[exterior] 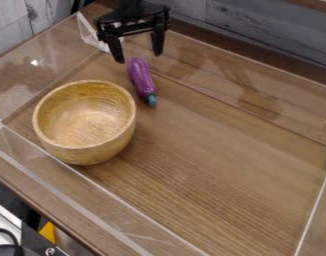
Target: Put the purple eggplant in the brown bowl
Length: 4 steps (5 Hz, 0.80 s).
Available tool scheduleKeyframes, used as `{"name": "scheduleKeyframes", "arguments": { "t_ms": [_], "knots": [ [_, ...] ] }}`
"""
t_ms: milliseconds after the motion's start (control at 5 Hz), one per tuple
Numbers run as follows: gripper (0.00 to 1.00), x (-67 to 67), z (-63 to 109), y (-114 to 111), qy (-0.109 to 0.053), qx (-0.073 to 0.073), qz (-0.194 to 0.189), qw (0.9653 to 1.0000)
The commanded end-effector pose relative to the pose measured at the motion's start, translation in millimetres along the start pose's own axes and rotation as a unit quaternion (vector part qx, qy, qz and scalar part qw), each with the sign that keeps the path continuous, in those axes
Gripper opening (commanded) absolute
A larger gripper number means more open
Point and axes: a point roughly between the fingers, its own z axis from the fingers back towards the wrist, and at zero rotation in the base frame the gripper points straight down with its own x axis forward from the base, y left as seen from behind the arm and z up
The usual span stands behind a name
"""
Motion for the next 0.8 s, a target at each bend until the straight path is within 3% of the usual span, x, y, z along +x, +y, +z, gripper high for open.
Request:
{"name": "scheduleKeyframes", "arguments": {
  "t_ms": [0, 600],
  "knots": [
    [1.0, 22.3, 12.7, -2, -0.037, -0.02, 0.034, 0.9985],
    [1.0, 40.2, -3.5, -2, -0.043, -0.033, 0.096, 0.9938]
  ]
}}
